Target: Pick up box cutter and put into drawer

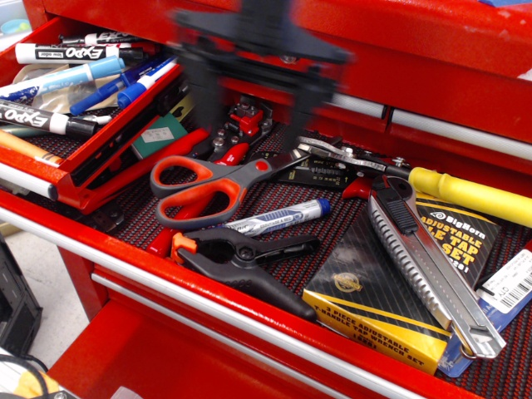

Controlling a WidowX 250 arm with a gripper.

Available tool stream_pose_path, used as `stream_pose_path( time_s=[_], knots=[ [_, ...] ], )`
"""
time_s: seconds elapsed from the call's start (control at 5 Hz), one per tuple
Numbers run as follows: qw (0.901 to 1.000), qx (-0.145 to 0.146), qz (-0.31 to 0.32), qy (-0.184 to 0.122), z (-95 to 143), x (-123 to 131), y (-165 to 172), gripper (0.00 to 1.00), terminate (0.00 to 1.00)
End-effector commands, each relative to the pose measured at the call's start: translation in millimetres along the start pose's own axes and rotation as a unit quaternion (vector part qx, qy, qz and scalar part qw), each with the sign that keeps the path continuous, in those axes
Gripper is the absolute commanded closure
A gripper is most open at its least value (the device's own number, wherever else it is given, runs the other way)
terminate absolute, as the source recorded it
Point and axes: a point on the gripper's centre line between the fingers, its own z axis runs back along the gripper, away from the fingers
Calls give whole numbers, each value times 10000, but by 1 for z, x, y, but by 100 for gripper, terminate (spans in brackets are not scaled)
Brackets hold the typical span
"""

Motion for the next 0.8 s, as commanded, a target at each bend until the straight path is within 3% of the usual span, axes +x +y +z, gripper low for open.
stream_pose_path(
  time_s=[0.0,0.4,0.6],
  knots=[
    [9977,-143,653,70,9,-9,-83,0,0],
    [9951,-33,982,81,4,-15,-110,0,0],
    [9931,111,1121,-315,-2,-5,-107,0,0]
  ],
)
